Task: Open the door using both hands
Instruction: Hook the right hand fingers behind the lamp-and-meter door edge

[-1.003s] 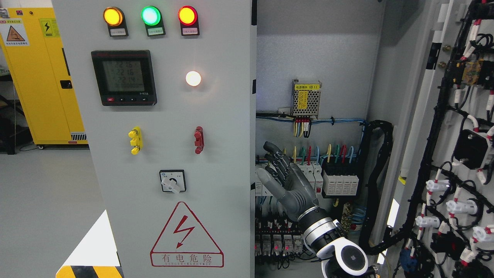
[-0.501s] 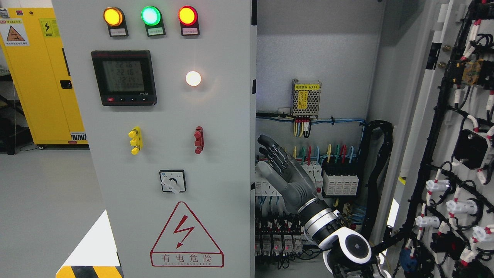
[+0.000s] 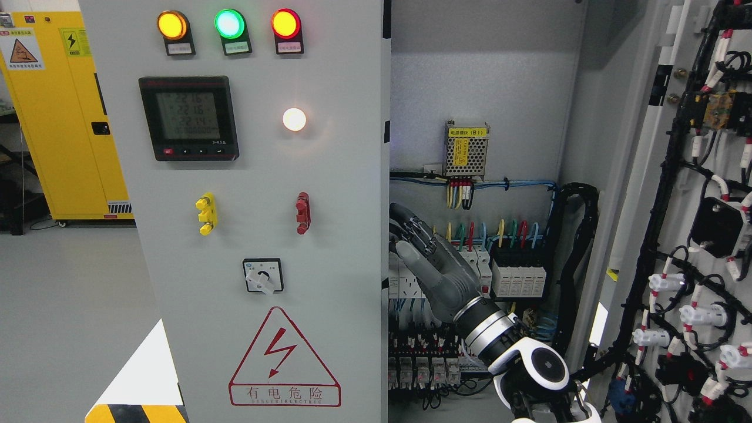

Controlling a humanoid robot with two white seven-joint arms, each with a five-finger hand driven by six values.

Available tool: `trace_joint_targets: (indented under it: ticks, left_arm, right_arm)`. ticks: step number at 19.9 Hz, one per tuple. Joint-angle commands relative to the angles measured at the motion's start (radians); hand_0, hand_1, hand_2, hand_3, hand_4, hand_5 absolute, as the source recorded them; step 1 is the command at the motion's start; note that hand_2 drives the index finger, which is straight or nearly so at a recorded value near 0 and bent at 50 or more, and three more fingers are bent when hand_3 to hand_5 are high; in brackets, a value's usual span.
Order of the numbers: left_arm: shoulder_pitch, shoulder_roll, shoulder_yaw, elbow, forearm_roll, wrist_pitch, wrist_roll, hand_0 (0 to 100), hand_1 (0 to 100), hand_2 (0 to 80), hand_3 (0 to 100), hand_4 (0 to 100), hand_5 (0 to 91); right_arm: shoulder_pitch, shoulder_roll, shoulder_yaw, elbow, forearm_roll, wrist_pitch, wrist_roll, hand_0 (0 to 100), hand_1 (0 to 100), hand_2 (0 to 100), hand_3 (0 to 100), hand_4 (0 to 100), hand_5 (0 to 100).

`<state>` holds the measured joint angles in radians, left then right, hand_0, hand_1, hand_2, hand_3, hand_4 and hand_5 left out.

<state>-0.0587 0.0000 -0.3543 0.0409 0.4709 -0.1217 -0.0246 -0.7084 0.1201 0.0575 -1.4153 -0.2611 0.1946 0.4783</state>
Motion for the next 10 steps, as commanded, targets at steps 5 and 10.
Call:
trace_joint_targets:
  ticks: [5,10]
  left_arm:
    - [-0.009,-0.017,0.000,0.001,0.000,0.000,0.002,12,56,0.0,0,0,0.0]
    - [-0.010,-0.017,0.000,0.001,0.000,0.000,0.002,12,56,0.0,0,0,0.0]
  right_arm:
    - [-0.040,-0.005,-0.051,0.090,-0.009,0.000,0.105,0,50,4,0,0,0]
    - [-0.062,-0.005,-0.053,0.127,-0.010,0.000,0.137,0,50,4,0,0,0]
